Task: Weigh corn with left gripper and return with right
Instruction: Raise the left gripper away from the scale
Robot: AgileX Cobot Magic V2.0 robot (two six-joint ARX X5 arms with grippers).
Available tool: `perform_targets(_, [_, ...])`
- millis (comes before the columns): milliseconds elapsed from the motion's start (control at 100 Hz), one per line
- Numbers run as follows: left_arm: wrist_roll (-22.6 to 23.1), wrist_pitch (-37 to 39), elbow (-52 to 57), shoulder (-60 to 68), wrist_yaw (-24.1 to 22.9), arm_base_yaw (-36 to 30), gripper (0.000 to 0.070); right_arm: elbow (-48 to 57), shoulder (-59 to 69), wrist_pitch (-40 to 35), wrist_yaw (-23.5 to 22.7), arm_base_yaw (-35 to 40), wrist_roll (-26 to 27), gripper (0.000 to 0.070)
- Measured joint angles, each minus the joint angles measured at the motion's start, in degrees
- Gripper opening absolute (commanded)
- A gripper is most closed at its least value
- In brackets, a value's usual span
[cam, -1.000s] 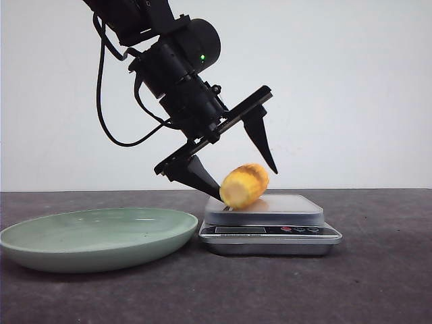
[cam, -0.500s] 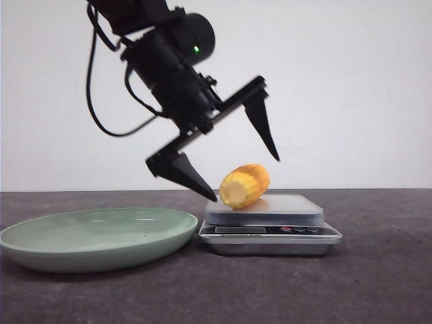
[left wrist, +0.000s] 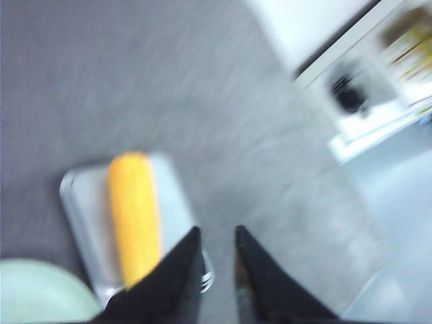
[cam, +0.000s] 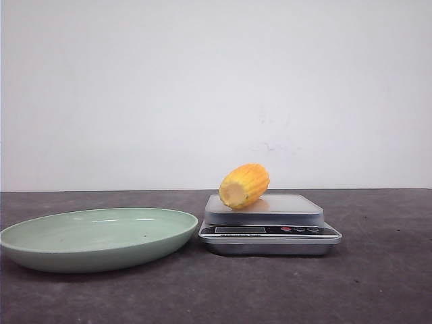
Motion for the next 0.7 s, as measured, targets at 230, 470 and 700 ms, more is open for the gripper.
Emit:
perform_targets(230, [1.14,-5.9,0.55,-17.59,-1.29,0.0,0.0001,0.0,3.56,10.71,-6.78,0.59,8.26,0.0464])
perform_targets(470, [5.22,-18.67,0.55,-31.15,-8.87,0.0,0.0001,0.0,9.18,18.08,-6.05,6.16,12.66,0.0445])
perform_targets(700, [6.01,-25.27,0.55,-39.34,-13.38,0.0,0.0001,0.44,17.84,22.62,5.62,17.18,12.57,0.0447])
